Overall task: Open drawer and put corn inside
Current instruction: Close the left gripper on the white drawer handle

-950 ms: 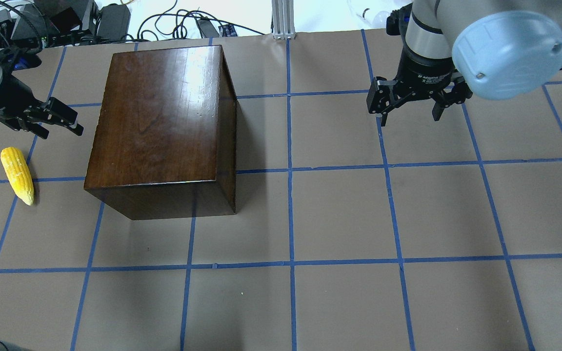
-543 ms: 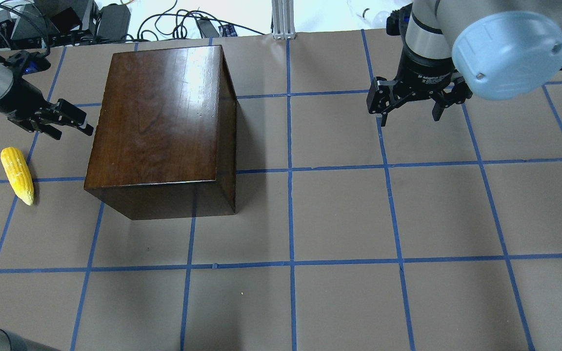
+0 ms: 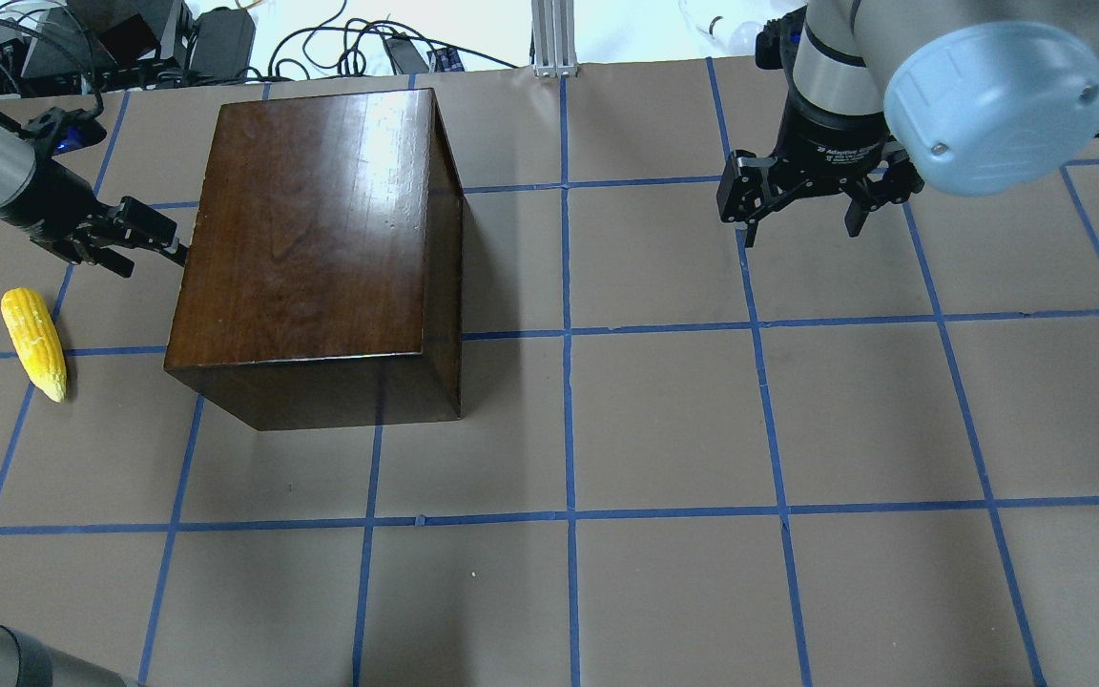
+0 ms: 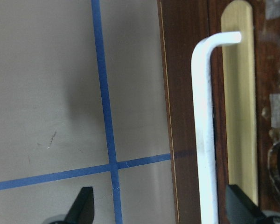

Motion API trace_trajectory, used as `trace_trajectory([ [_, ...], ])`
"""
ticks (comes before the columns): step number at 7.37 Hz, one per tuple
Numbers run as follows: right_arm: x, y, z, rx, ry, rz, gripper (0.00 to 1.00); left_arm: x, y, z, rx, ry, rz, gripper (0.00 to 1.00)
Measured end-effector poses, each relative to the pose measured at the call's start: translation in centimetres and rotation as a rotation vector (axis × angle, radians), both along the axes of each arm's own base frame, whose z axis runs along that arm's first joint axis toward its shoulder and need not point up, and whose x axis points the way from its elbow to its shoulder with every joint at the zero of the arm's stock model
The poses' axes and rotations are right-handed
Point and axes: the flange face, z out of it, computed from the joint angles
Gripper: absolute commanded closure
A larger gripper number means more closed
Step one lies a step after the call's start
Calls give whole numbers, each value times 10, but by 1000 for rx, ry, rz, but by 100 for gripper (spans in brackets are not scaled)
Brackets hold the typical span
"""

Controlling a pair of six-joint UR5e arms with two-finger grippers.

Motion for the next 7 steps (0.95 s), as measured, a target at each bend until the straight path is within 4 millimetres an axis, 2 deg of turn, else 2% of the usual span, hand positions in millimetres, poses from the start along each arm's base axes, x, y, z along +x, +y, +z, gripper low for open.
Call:
trace_trajectory([
  [7, 0, 0, -1, 2, 0, 0, 0, 1, -4, -16, -7, 80, 22, 0],
])
